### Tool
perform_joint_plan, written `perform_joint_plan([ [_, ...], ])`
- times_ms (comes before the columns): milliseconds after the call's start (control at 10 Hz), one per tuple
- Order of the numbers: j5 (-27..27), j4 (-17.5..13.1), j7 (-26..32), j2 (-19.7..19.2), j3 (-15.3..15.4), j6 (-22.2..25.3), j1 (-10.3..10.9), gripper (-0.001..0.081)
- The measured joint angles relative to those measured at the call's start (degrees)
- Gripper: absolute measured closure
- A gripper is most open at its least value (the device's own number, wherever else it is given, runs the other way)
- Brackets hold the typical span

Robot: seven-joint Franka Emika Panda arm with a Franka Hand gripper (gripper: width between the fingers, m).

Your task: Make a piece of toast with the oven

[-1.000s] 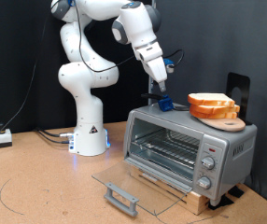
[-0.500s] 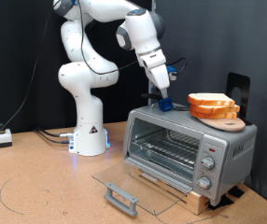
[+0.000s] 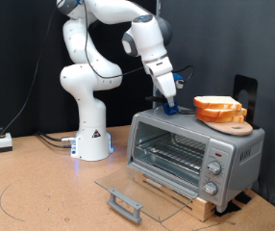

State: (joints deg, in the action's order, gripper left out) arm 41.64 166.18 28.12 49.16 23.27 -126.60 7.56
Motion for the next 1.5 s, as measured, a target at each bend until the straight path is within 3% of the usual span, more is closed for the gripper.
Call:
perform_joint_plan([
  [600, 5.03, 0.1, 4.18, -5.03, 2.46, -4.26, 0.78, -0.0001],
  [900, 6.12, -0.04, 4.19, -5.75, 3.12, -4.98, 0.77, -0.0001],
  [1000, 6.22, -0.04, 4.19, -5.76, 3.12, -4.98, 0.77, 0.0101],
  [1100, 6.27, -0.04, 4.19, -5.77, 3.12, -4.98, 0.77, 0.0101],
  [1300, 6.3, -0.05, 4.19, -5.77, 3.12, -4.99, 0.75, 0.0331],
  [1500, 6.3, -0.06, 4.19, -5.77, 3.12, -4.99, 0.72, 0.0331],
])
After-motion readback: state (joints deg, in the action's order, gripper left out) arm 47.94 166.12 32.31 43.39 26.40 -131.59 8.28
